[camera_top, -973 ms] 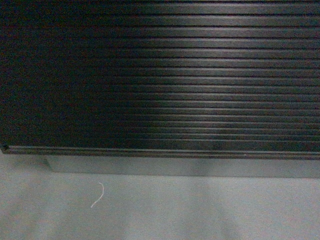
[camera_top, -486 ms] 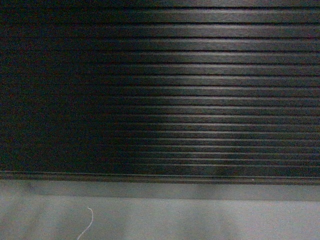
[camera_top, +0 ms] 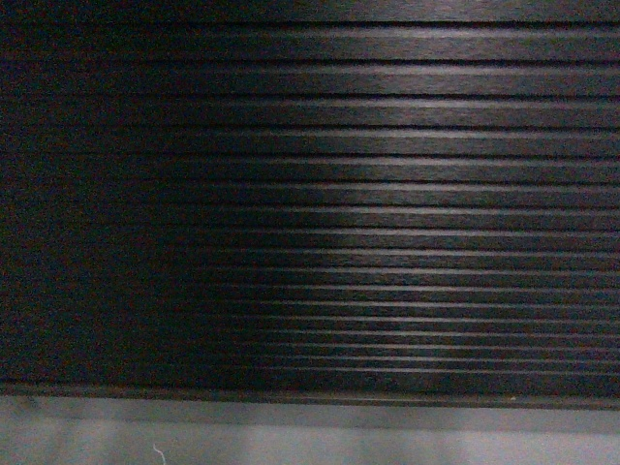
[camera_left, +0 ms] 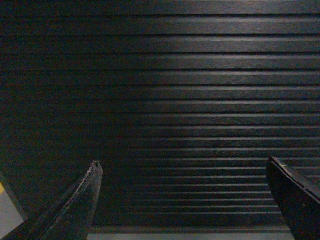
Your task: Place dark red mango on scale at checkout
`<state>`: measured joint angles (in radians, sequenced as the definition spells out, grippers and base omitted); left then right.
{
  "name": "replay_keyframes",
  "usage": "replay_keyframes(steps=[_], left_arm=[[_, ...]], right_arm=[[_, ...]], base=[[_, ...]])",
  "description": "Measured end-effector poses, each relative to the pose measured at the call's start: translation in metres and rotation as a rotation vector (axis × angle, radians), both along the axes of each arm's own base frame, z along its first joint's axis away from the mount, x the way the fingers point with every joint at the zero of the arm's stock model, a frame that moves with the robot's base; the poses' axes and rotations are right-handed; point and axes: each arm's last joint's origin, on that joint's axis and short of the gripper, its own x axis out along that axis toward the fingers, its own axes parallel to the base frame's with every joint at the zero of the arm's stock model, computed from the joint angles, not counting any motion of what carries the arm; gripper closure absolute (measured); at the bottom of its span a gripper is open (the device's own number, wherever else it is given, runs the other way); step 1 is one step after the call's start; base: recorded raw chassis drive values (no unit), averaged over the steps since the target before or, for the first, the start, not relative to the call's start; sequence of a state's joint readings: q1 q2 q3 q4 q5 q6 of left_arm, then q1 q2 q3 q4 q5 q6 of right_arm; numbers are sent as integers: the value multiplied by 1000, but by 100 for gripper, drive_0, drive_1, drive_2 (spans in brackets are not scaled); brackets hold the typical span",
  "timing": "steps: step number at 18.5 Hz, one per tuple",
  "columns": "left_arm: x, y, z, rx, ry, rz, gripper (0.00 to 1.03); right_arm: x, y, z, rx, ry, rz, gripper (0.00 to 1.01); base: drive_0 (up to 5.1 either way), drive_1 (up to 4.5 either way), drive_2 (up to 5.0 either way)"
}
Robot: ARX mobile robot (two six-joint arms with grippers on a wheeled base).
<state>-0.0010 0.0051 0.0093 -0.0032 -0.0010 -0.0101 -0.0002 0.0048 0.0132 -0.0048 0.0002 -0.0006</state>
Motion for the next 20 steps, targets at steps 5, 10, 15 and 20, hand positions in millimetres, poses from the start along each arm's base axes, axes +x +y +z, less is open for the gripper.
replay_keyframes(steps=[5,10,15,20], left_arm=[[0,0,0,0,0,-1,5],[0,0,0,0,0,-1,5],[0,0,0,0,2,-1,5],[0,0,0,0,1,0,5]], right_arm=[[0,0,0,0,-1,0,3],[0,0,0,0,-1,0,3],[0,0,0,0,2,0,3],[0,0,0,-1,-1,3,3]], base=[[0,0,0],[0,0,0],[0,0,0],[0,0,0]])
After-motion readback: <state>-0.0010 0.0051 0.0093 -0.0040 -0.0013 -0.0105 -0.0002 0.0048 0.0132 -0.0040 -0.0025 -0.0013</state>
